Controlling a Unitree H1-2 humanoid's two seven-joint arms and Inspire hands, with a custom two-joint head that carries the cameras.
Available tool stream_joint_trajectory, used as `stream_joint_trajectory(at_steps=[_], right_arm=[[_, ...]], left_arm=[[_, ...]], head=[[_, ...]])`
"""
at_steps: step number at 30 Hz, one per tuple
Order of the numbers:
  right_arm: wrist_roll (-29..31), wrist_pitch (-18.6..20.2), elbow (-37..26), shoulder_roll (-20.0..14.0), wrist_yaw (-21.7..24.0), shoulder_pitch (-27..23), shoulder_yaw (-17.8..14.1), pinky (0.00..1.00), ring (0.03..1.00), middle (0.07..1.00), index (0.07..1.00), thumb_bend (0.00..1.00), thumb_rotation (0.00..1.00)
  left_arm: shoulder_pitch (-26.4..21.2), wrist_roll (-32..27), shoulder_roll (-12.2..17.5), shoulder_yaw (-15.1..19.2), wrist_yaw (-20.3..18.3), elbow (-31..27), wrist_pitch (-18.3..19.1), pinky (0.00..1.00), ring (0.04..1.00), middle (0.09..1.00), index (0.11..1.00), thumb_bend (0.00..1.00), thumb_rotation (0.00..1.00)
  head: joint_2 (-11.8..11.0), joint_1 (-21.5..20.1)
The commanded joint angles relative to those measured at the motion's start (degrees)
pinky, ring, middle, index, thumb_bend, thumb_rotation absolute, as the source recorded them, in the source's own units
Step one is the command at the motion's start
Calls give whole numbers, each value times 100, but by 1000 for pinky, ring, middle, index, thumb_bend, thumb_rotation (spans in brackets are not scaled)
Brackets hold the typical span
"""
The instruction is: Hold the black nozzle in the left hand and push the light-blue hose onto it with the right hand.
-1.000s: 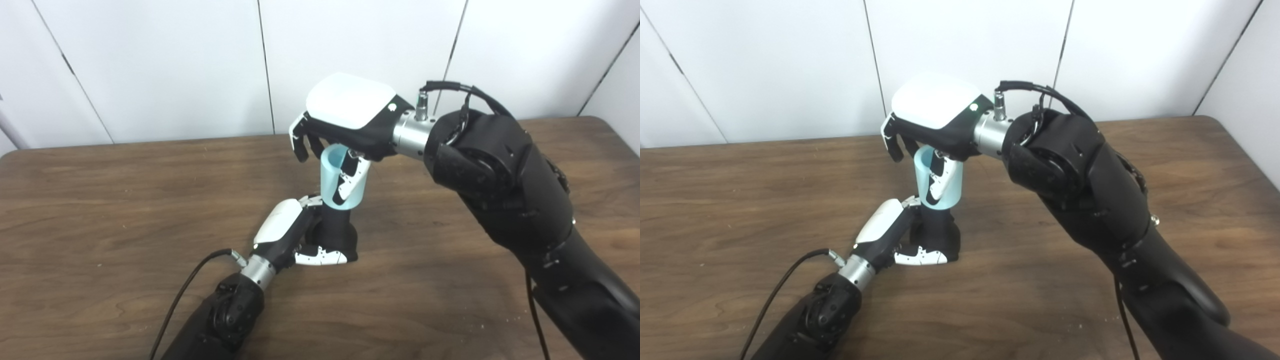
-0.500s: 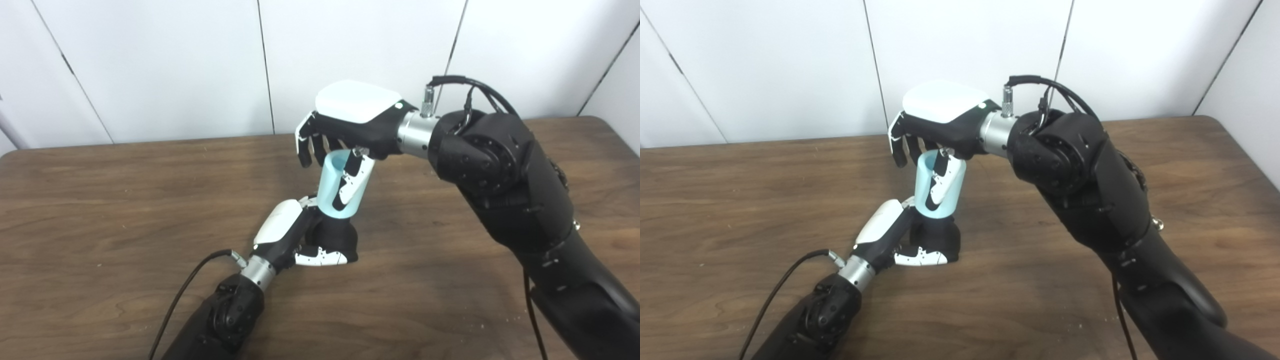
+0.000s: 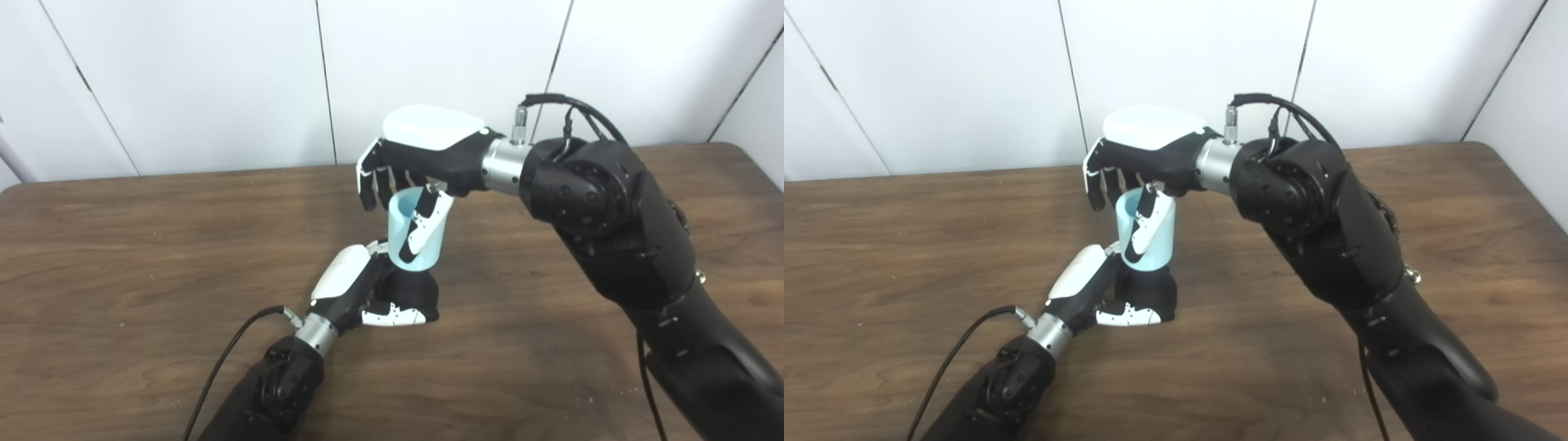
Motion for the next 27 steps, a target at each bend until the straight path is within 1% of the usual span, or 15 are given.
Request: stream_joint_trajectory(at_steps=[1, 5, 9, 11, 15, 21, 27], right_arm=[[58, 27, -153, 8, -121, -121, 1, 341, 415, 498, 506, 517, 0], [-153, -91, -184, -46, -153, -54, 173, 332, 406, 487, 522, 516, 0], [-258, -216, -218, -113, -190, -12, 273, 332, 409, 479, 529, 515, 0], [-307, -248, -258, -139, -186, -10, 308, 336, 425, 477, 522, 517, 0], [-336, -321, -339, -187, -187, 33, 327, 340, 429, 478, 521, 517, 0], [-327, -413, -363, -279, -226, 143, 283, 335, 418, 476, 529, 516, 0], [-349, -362, -383, -361, -188, 183, 258, 318, 402, 480, 533, 515, 0]], left_arm=[[557, 122, 24, -197, -354, 321, 339, 932, 881, 742, 472, 487, 441], [567, 137, 36, -205, -363, 298, 352, 921, 881, 741, 478, 487, 441], [560, 133, 43, -205, -370, 300, 349, 920, 881, 741, 480, 487, 441], [559, 132, 47, -207, -373, 303, 345, 933, 881, 741, 475, 487, 440], [551, 137, 54, -222, -379, 309, 332, 950, 881, 742, 472, 487, 441], [555, 149, 74, -228, -402, 280, 347, 948, 881, 742, 488, 489, 449], [558, 153, 87, -225, -415, 271, 349, 946, 881, 742, 484, 489, 448]], head=[[8, -5], [19, -2], [19, -16], [19, -16], [15, -15], [35, -23], [40, -26]])
